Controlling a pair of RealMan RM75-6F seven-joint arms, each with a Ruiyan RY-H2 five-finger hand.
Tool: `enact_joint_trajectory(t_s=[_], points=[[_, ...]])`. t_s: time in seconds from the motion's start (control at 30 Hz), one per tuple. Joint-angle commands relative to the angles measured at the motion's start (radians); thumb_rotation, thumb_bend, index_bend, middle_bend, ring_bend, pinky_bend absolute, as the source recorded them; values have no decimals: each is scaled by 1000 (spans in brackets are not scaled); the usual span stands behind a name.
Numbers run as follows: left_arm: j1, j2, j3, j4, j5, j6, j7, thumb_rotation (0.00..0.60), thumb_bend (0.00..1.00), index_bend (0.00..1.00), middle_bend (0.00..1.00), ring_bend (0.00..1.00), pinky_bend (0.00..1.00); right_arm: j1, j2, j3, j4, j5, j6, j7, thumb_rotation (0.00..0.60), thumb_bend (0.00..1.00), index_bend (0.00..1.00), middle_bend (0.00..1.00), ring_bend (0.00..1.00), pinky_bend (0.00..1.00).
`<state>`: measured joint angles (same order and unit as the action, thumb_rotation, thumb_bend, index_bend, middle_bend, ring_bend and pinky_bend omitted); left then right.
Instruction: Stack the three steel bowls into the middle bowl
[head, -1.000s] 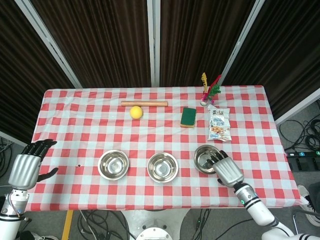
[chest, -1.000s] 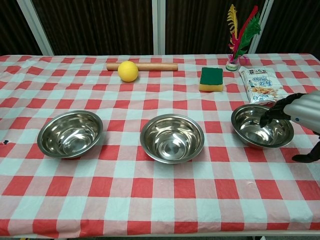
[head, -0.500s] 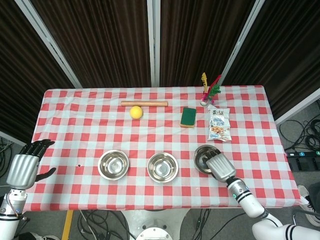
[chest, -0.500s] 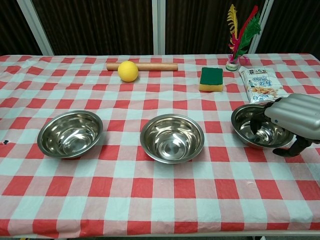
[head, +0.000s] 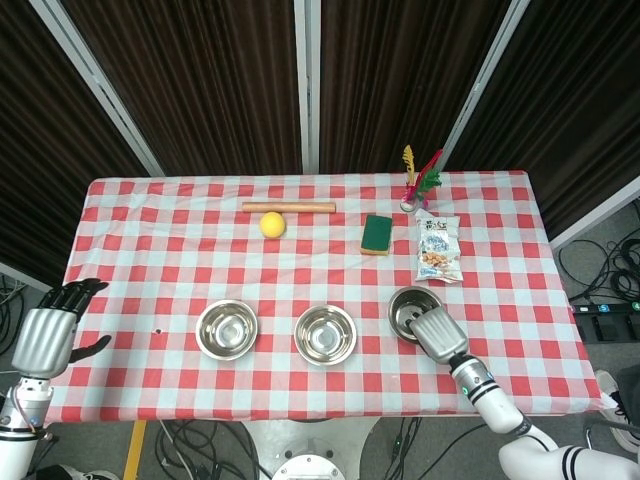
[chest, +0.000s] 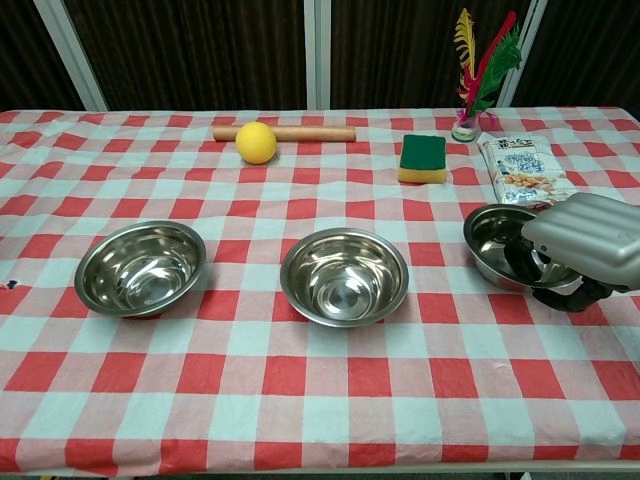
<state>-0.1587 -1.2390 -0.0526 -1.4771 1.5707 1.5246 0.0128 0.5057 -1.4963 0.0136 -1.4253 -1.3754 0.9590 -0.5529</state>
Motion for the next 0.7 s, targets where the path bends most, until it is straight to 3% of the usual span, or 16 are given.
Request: enact_joint_trajectory(t_s=[0.03, 0.7], points=[[-1, 0, 0, -1, 1, -1, 0, 600, 110, 269, 314, 252, 280, 0, -1, 0, 2, -2, 8, 5, 600, 398, 677, 542, 480, 538], [-3, 0, -2, -4, -6, -5, -19, 600, 109, 269, 314, 252, 280, 14, 18, 19, -24, -45, 80, 16, 600, 431, 744, 601, 543, 616]])
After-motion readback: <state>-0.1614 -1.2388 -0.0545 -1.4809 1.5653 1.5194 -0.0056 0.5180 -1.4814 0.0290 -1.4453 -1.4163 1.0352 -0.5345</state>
